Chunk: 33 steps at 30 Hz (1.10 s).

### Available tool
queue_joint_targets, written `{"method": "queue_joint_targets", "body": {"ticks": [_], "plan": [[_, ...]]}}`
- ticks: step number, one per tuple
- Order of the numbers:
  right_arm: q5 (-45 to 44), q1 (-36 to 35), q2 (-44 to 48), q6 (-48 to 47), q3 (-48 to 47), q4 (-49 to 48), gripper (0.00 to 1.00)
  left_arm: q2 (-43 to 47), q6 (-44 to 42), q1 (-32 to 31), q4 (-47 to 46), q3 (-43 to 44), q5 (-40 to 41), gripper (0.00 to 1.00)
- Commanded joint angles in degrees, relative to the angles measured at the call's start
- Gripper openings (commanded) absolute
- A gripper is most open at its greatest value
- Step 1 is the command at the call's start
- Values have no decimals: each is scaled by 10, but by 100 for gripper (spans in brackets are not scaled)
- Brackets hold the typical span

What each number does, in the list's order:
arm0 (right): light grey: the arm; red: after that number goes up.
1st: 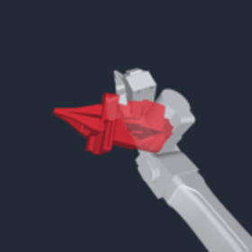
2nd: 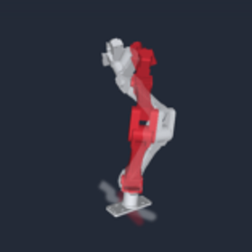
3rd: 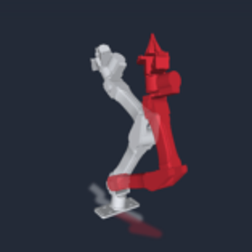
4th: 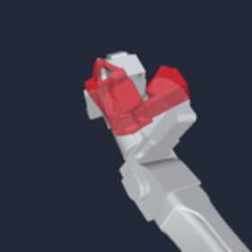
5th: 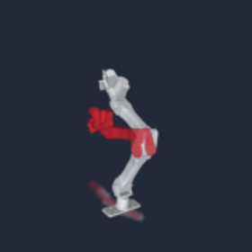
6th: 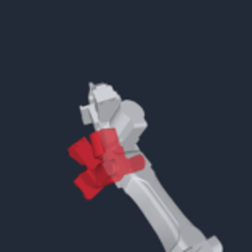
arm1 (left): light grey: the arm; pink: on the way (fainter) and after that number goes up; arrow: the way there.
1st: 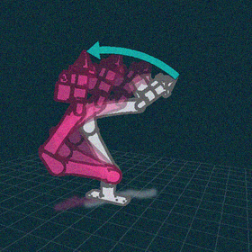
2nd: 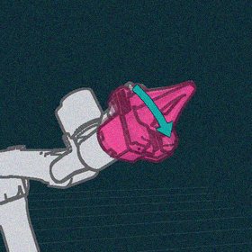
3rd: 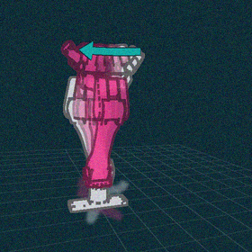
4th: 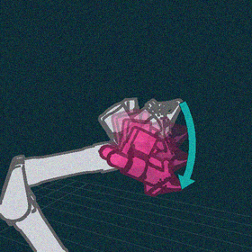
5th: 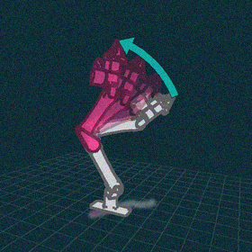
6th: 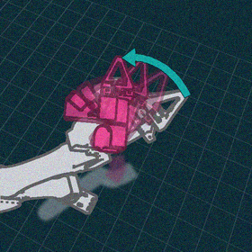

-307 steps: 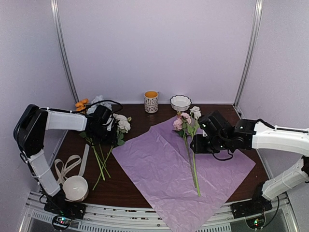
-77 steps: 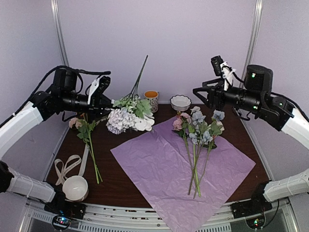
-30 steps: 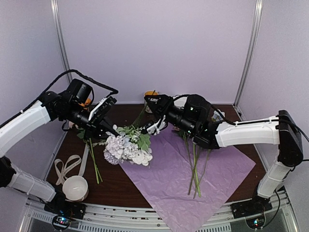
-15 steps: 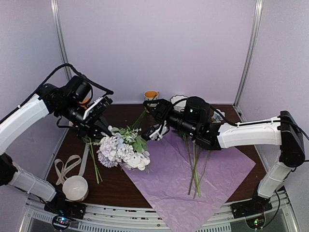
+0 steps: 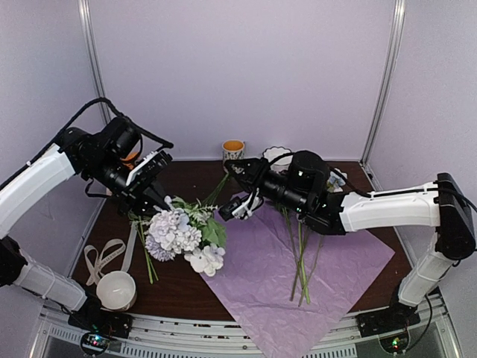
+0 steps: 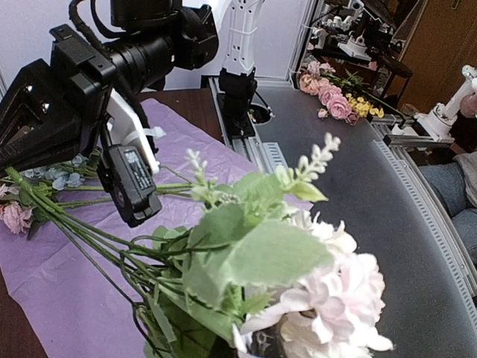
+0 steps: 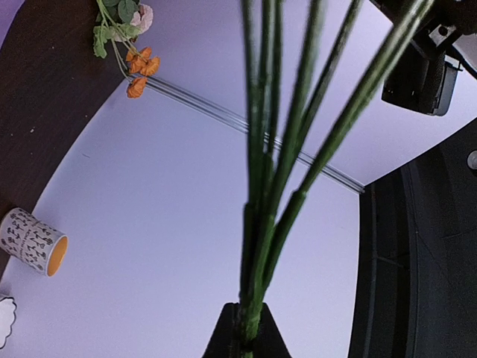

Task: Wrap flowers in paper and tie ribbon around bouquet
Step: Pass from the left arm to the right, then place the fake flower on the flattened wrapping paper.

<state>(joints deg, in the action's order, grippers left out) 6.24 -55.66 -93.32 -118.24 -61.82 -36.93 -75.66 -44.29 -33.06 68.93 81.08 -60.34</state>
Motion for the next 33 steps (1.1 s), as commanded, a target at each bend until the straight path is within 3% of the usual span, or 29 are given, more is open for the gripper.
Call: {"method": "queue_joint_targets", "body": {"ticks": [1,4,6,9,13,16,21,29,33], "plan": [[-63,-15,16,52,24,-58,0,19,69,-3,-68,7,7,3],[-142,-32,28,171,48,-93,0,44,171,-3,-175,-13,78,38],[-195,-41,49,263,67,-85,0,67,206,-3,-236,-31,121,54],[-250,-44,101,422,96,-15,0,114,243,-2,-335,-72,196,69],[-274,-41,175,653,94,176,0,183,288,0,-463,-133,290,83],[-284,-35,207,847,83,290,0,202,311,3,-510,-155,330,88],[-241,-27,226,1119,59,456,0,159,368,4,-493,-132,454,88],[-101,15,190,1498,83,533,0,92,444,21,-436,-97,588,88],[-52,20,143,1582,102,540,0,89,489,39,-436,-131,592,87]]}}
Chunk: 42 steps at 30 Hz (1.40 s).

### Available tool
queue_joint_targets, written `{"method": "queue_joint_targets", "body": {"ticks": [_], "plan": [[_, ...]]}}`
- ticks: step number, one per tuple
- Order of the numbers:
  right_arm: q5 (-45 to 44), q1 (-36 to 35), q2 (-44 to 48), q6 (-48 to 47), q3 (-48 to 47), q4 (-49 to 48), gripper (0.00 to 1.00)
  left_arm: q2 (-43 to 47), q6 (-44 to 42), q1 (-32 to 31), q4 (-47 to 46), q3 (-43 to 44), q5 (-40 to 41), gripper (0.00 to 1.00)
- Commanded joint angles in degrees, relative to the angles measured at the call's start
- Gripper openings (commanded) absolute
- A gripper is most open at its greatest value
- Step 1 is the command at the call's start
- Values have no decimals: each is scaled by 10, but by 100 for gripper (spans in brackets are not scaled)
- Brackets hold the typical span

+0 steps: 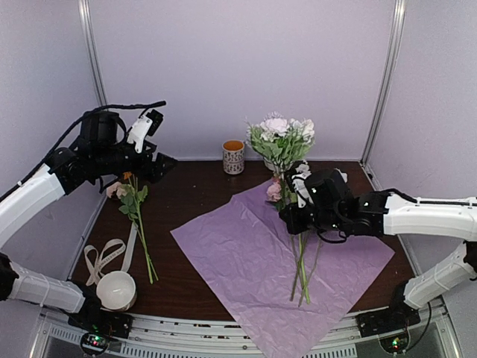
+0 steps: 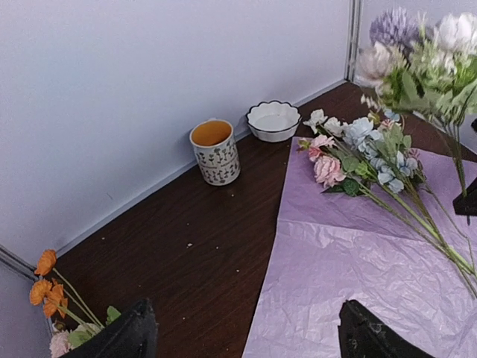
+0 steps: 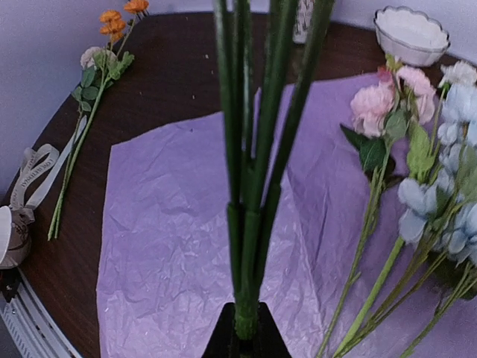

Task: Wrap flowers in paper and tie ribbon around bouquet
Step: Place the fake flower on the flattened wrapping paper, then pick up the fake flower from the corner of the board.

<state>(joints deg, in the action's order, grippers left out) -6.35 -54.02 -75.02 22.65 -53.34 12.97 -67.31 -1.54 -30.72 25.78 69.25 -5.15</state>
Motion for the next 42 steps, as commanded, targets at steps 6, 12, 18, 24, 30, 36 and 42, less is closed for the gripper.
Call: {"method": "queue_joint_targets", "body": {"ticks": [6,12,18,24,30,36,42], "plan": [[160,24,-112,230,40,30,0,-50,203,71,8,-65,39,80],[159,32,-156,240,59,35,10,-135,279,128,30,-82,28,74],[134,33,-142,245,65,52,37,-167,292,134,2,-113,71,75],[87,27,-83,216,12,122,39,-184,309,162,-16,-135,86,63],[50,26,-49,186,-27,158,40,-205,330,212,-28,-123,106,51],[37,26,-55,164,-34,168,40,-217,390,268,-75,-155,84,48],[37,27,-72,142,-39,171,40,-292,390,269,-74,-134,21,49]]}}
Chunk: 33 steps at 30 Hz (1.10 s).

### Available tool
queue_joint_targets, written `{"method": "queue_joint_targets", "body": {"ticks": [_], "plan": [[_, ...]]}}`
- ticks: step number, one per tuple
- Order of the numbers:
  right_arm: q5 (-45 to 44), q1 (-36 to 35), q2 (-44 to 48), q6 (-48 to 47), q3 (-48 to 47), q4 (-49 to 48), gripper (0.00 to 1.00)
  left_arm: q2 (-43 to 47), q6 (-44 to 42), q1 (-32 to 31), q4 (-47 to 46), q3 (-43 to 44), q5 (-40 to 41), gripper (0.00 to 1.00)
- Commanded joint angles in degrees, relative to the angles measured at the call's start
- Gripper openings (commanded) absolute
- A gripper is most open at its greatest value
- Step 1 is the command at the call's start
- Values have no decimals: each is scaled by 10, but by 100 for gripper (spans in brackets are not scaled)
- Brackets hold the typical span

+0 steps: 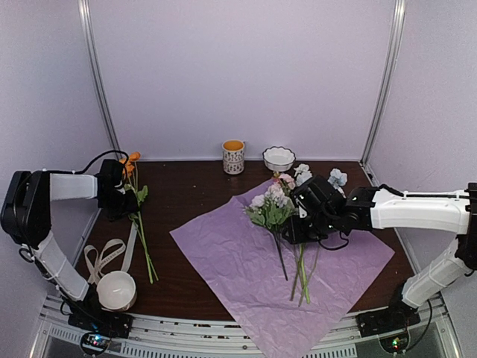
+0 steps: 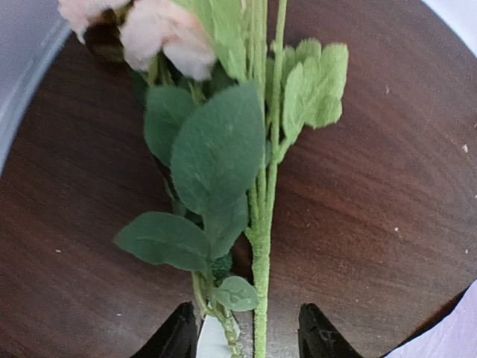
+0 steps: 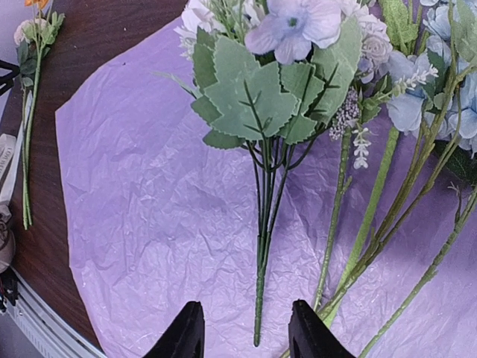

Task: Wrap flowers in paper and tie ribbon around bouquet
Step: Pick up the fake flower from the corner of the board.

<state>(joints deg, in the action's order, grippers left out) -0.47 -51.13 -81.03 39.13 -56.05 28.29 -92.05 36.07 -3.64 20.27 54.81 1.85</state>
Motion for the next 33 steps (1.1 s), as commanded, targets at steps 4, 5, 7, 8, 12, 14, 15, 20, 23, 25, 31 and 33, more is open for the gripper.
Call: {"method": "queue_joint_targets", "body": {"ticks": [4,5,7,8,12,14,15,20,23,25,31,33], "plan": [[-26,-3,-20,-37,-24,28,40,-63,14,-1,-20,1,-46,47],[-25,-2,-21,-39,-26,28,40,-63,14,-1,-22,-3,-46,46],[-24,-2,-23,-44,-31,29,40,-61,17,-1,-24,-7,-45,46],[-25,-2,-25,-45,-32,28,40,-59,19,-1,-25,-9,-44,46],[-19,-2,-36,-50,-44,30,40,-52,20,-1,-16,-10,-36,41],[-16,-2,-43,-53,-50,32,40,-45,22,-1,-14,-16,-34,40],[-14,-2,-44,-54,-54,33,40,-37,27,-1,-14,-24,-34,40],[-18,-2,-47,-64,-65,40,40,7,69,-5,-48,-81,-35,39],[-20,-2,-54,-72,-71,44,40,-6,81,-14,-54,-94,-38,38],[-21,-2,-60,-74,-74,47,40,-11,85,-14,-68,-95,-45,37],[-22,-2,-64,-81,-74,49,40,-22,66,-15,-50,-62,-17,31],[-24,-2,-64,-83,-74,51,40,-22,64,-14,-49,-60,-15,22]]}}
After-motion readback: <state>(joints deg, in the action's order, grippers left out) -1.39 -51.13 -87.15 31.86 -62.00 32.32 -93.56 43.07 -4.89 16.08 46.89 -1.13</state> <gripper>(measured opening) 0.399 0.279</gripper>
